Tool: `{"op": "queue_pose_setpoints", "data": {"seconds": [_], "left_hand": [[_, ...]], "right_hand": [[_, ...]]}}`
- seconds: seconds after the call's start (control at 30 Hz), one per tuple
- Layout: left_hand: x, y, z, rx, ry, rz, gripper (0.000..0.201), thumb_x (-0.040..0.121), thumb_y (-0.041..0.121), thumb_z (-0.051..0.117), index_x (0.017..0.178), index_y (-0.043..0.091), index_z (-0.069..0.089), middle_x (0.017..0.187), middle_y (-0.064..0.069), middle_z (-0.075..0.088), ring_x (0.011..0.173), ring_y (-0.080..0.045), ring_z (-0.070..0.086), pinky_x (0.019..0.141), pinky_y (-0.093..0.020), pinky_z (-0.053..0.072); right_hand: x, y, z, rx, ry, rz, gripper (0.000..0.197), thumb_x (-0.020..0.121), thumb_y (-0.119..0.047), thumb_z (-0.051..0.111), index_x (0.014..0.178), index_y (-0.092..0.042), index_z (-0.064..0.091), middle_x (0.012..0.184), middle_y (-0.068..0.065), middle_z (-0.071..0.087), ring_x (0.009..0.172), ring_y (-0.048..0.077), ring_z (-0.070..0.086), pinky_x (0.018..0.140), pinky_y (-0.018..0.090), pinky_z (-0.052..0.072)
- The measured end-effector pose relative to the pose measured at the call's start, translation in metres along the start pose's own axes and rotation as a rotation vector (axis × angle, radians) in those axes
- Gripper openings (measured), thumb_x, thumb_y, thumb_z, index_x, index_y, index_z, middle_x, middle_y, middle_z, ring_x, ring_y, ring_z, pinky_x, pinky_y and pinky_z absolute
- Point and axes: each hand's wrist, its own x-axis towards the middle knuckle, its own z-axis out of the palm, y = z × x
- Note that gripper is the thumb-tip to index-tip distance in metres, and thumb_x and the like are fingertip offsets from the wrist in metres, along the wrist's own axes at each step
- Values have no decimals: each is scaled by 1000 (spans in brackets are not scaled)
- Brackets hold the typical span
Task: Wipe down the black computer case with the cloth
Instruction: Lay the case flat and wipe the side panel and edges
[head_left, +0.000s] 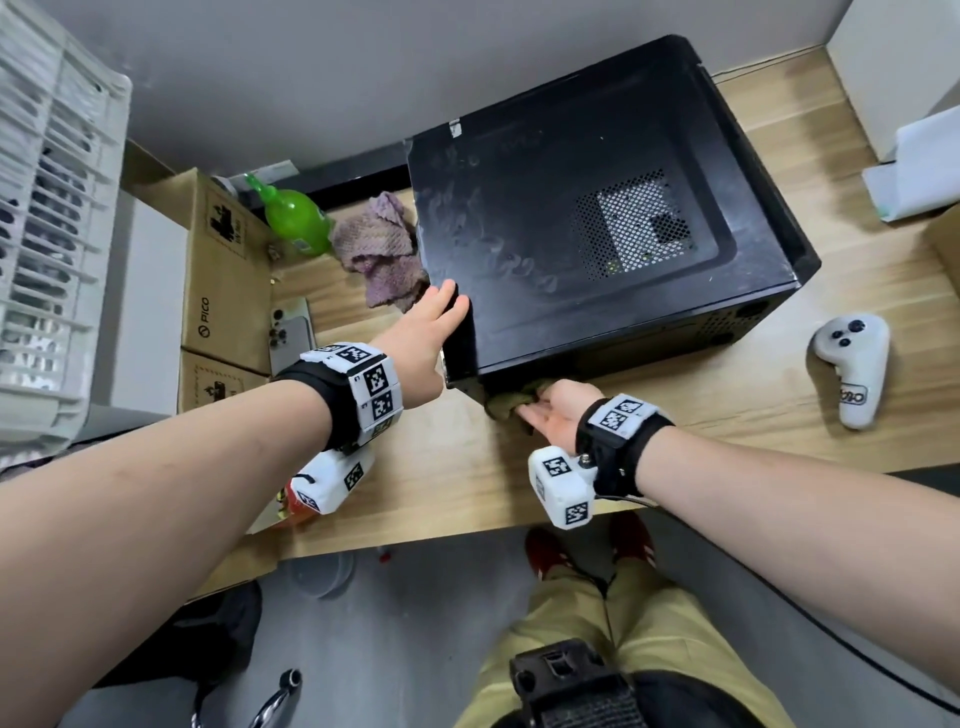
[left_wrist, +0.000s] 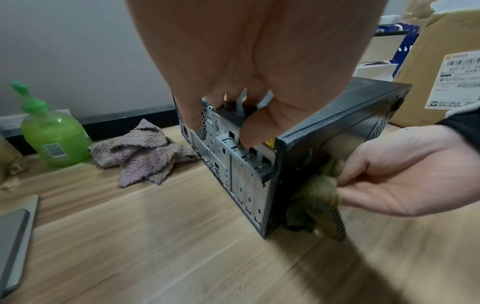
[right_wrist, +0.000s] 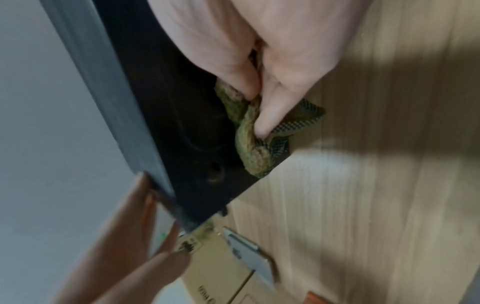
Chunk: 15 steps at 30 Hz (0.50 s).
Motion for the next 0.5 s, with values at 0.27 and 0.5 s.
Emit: {"op": "queue_pose_setpoints", "data": {"seconds": [0.27,0.5], "left_hand": [[-2,10,-15,66,-41,-33,92,81,-2,50,158,14,2,166,-7,-9,153,-22,-2,122,-29,13],[-3,23,-19,173,-45,-63,92,80,4,53,158,9,4,165,-11,-6,153,-24,3,119,-30,19]], "right_hand": [[-27,-8,9,-30,-79,12,38,100,4,28,137,9,37,141,25,46,131,38,46,102,47,40],[-4,-9,-3,-133,-2,-37,38,97,9,34,135,12,36,139,27,44,128,38,49,87,39,52]]}}
